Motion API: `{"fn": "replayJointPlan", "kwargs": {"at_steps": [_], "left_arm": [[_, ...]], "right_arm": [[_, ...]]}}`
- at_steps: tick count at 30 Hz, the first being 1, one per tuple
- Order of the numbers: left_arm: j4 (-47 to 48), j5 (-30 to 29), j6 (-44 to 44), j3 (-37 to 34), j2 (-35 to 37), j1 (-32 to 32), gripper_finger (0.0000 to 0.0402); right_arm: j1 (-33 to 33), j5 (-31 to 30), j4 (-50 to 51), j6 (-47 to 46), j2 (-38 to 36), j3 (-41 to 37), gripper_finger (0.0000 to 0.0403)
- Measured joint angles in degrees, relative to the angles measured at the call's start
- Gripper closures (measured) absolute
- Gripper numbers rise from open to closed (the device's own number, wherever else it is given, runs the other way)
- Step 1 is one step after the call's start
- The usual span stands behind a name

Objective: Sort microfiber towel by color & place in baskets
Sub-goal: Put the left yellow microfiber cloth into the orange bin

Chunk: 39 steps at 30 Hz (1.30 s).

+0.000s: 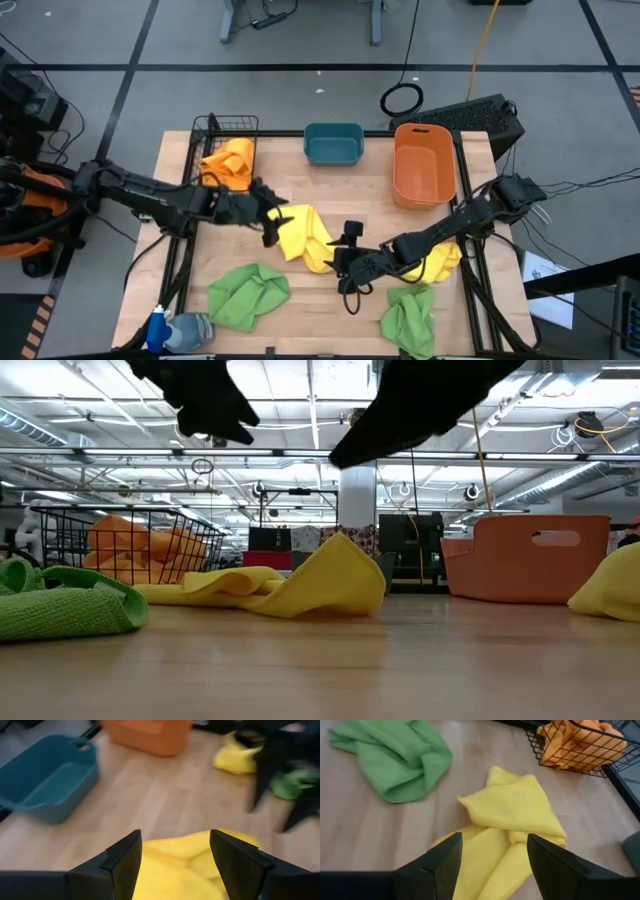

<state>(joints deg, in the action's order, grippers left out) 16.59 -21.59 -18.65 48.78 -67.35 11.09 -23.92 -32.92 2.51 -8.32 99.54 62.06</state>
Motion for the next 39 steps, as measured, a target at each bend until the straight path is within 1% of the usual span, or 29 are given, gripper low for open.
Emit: {"fn": "replayJointPlan", "kwargs": {"at_steps": [4,11,15,20,23,27,30,32,35,37,39], "left_arm": [[-1.3,-0.7,1.1,-0.5,-2.0,3.7,0.0162],[-2.8,-2.9,2.1,-0.5,-10.3,6.3,0.0162],[-3.9,-2.9,2.5,-0.5,-16.2,7.1,0.0162],[-3.9,-2.9,1.2,-0.5,-21.5,7.7,0.0162],[-3.4,-2.9,0.9,-0.5,-22.7,7.7,0.0162],[-2.2,-2.9,-0.6,-0.5,-22.7,7.7,0.0162],[-1.0,-2.9,-1.6,-0.5,-22.7,7.8,0.0162],[0.6,-2.9,-2.4,-0.4,-22.7,7.8,0.0162],[3.0,-2.9,-4.5,-0.4,-23.2,7.8,0.0162],[4.5,-2.9,-5.0,-0.5,-23.2,7.8,0.0162],[3.9,-2.9,-5.1,-0.4,-23.6,7.8,0.0162]], "right_arm": [[1.2,0.0,-0.7,3.0,1.5,0.0,0.0176],[2.9,0.4,1.0,1.2,3.7,0.0,0.0175],[3.4,2.9,5.1,1.8,5.5,0.0,0.0175],[4.1,0.9,9.4,1.1,5.5,0.0,0.0175],[4.9,-0.2,11.7,0.0,5.5,0.0,0.0175],[5.9,0.1,14.3,-1.8,6.3,-0.6,0.0175],[5.9,2.9,14.7,-1.3,7.7,-2.2,0.0175],[5.9,4.5,14.1,-1.1,8.9,-2.5,0.0175],[5.8,3.8,12.5,-0.5,10.4,-2.4,0.0175],[5.8,3.6,9.6,1.2,11.3,-2.5,0.0175],[5.9,3.4,5.5,3.7,11.9,-2.6,0.0175]]}}
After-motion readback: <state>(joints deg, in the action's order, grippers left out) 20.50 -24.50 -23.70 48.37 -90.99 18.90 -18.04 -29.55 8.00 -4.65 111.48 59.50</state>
